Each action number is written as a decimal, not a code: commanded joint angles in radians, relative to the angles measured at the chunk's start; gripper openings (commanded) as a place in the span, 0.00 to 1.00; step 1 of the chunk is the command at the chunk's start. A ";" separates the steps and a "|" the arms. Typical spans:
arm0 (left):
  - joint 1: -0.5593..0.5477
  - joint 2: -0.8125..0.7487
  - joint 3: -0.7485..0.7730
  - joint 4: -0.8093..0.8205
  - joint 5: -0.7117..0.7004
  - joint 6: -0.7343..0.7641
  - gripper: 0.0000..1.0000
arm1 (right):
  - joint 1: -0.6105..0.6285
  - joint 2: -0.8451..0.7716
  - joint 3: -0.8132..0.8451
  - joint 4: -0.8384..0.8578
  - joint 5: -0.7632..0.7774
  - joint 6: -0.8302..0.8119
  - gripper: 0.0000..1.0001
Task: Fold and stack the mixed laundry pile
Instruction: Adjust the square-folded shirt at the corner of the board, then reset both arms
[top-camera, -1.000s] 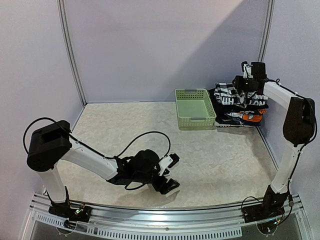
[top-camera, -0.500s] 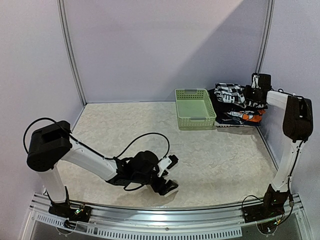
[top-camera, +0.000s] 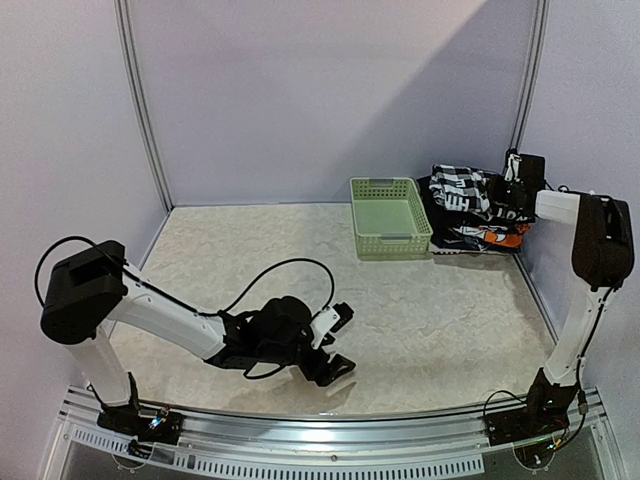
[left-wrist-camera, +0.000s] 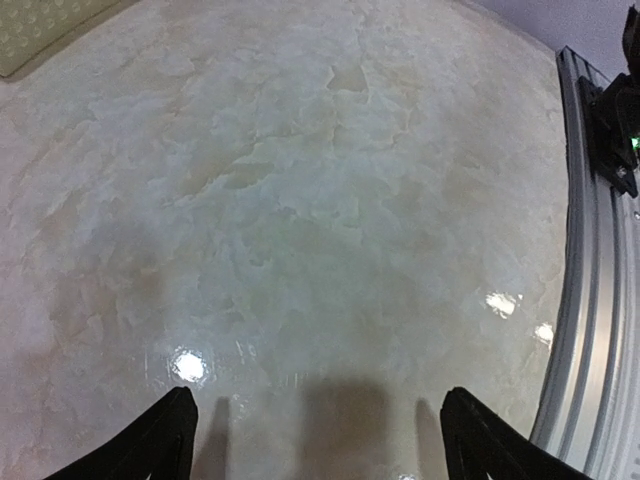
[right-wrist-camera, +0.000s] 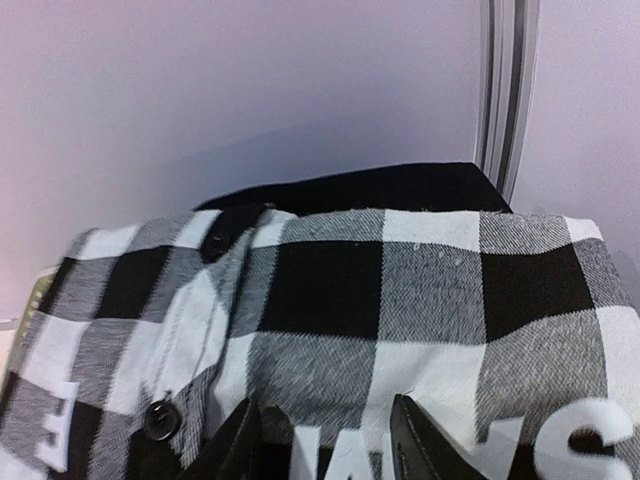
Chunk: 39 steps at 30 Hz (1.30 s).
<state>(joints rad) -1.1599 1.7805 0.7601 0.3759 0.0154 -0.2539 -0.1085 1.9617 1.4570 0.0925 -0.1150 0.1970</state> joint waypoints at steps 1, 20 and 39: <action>0.011 -0.058 0.007 -0.051 -0.045 0.027 0.86 | 0.047 -0.122 -0.027 -0.064 -0.001 -0.003 0.48; 0.023 -0.307 0.090 -0.292 -0.355 0.102 0.92 | 0.295 -0.476 -0.066 -0.204 -0.038 -0.016 0.86; 0.183 -0.619 0.209 -0.537 -0.733 0.233 1.00 | 0.441 -0.950 -0.504 -0.148 -0.213 0.126 0.99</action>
<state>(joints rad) -1.0393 1.2308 0.9661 -0.0826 -0.6380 -0.0486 0.3271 1.0954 1.0332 -0.0505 -0.3027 0.2768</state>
